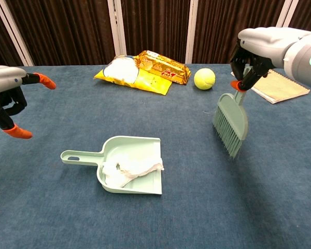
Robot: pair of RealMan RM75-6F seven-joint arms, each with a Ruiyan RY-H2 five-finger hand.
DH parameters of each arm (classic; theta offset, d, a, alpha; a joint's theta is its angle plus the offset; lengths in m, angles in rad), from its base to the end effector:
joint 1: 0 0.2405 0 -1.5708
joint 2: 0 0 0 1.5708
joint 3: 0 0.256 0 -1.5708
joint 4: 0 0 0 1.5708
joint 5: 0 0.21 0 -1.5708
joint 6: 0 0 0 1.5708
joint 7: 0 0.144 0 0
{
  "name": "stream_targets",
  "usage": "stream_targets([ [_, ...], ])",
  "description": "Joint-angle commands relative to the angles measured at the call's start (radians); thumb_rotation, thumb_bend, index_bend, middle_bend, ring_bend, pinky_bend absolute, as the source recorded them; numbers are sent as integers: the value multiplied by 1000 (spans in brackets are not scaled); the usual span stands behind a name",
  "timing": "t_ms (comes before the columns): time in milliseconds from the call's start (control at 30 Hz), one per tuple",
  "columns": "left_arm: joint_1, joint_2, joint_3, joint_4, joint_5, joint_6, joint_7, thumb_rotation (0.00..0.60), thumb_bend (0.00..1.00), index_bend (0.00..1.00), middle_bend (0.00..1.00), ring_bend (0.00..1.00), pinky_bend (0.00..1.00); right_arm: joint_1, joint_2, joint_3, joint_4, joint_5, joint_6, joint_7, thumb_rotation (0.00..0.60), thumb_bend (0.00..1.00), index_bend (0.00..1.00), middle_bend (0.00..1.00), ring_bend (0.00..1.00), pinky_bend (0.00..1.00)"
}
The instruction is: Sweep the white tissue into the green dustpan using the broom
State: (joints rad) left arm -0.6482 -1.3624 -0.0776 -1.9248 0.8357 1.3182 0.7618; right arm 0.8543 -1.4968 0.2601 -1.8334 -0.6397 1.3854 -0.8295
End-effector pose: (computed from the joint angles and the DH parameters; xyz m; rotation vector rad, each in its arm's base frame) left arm -0.1689 0.2829 0.0451 -1.6812 -0.9133 -0.6544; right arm -0.0987 -0.3387 0.0361 1.5665 -0.8965 0.7903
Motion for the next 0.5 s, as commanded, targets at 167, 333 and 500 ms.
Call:
stream_targets([
  [167,31,55,-12,-15,42,-3,-80,600,0,133,810,929,1000,8,23,21,-10,17,40,-61,600,409,0,1,0,41],
  [333,52,86,-14,-22,86,1,-133,600,0,122,778,909,1000,7,37,13,2,-24,78,-94,600,409,0,0,0,27],
  [500,67,114,-13,-31,118,-1,-164,600,0,113,717,825,955,-9,61,26,-27,-21,93,-92,600,410,0,0,0,28],
])
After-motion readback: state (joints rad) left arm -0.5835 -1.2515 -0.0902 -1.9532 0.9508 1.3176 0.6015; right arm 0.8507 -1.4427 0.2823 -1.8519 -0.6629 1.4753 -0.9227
